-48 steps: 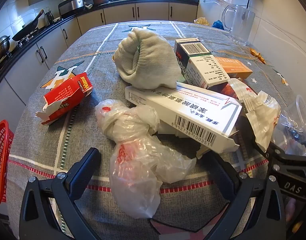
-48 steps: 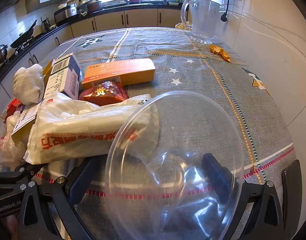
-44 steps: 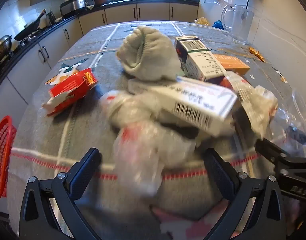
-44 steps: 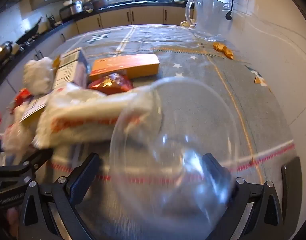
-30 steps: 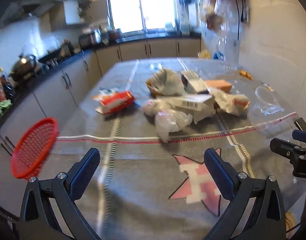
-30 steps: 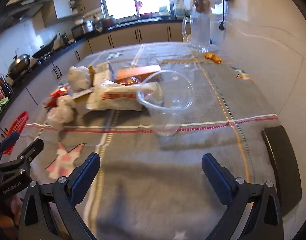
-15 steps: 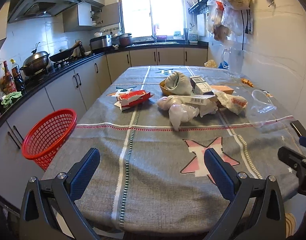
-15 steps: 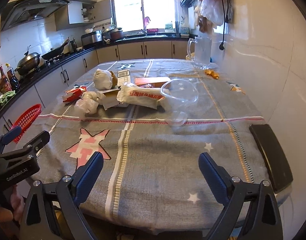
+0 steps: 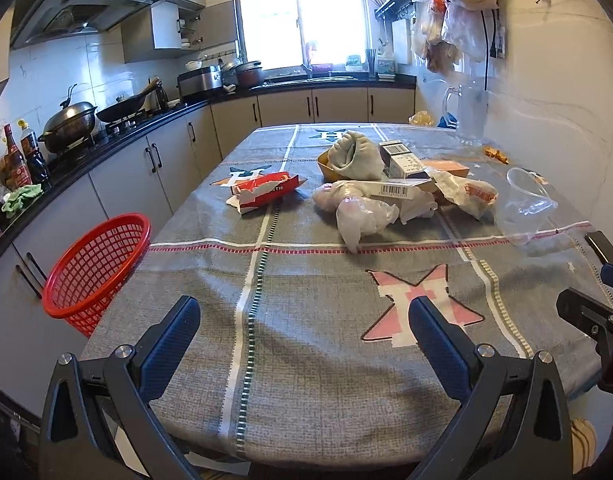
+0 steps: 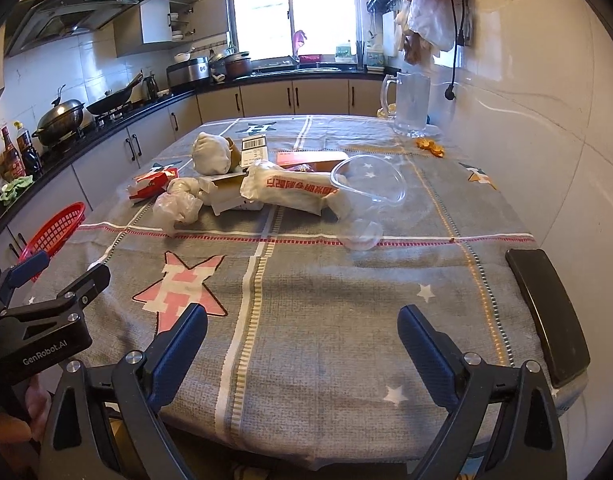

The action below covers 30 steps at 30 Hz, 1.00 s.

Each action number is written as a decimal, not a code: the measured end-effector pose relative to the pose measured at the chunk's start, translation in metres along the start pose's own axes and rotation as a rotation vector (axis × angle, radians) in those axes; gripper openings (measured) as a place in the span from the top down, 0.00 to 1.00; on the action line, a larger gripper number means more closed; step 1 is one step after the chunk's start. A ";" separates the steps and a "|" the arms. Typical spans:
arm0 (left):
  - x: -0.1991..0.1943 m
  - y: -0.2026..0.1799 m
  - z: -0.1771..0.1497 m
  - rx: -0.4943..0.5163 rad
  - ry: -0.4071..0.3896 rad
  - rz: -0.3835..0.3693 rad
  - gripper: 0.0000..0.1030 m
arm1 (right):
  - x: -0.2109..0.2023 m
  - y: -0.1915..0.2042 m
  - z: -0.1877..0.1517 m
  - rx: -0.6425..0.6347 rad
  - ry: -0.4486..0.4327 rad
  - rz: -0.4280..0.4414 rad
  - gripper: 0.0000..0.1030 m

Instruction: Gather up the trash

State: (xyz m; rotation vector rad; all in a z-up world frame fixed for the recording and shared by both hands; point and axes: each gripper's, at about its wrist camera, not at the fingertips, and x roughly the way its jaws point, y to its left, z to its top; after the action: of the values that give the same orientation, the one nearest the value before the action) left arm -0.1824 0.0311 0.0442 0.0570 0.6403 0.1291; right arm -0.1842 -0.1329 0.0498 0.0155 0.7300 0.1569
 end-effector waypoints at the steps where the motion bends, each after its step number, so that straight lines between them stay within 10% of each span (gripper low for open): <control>1: 0.000 0.000 0.000 0.000 0.000 -0.001 0.00 | 0.001 -0.001 0.000 0.003 0.002 0.001 0.05; 30: 0.001 0.000 -0.002 0.004 0.004 0.003 0.00 | 0.004 0.005 -0.003 -0.011 0.011 0.015 0.05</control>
State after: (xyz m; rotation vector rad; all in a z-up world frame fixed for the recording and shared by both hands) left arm -0.1826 0.0314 0.0424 0.0613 0.6448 0.1308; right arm -0.1843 -0.1272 0.0451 0.0095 0.7399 0.1754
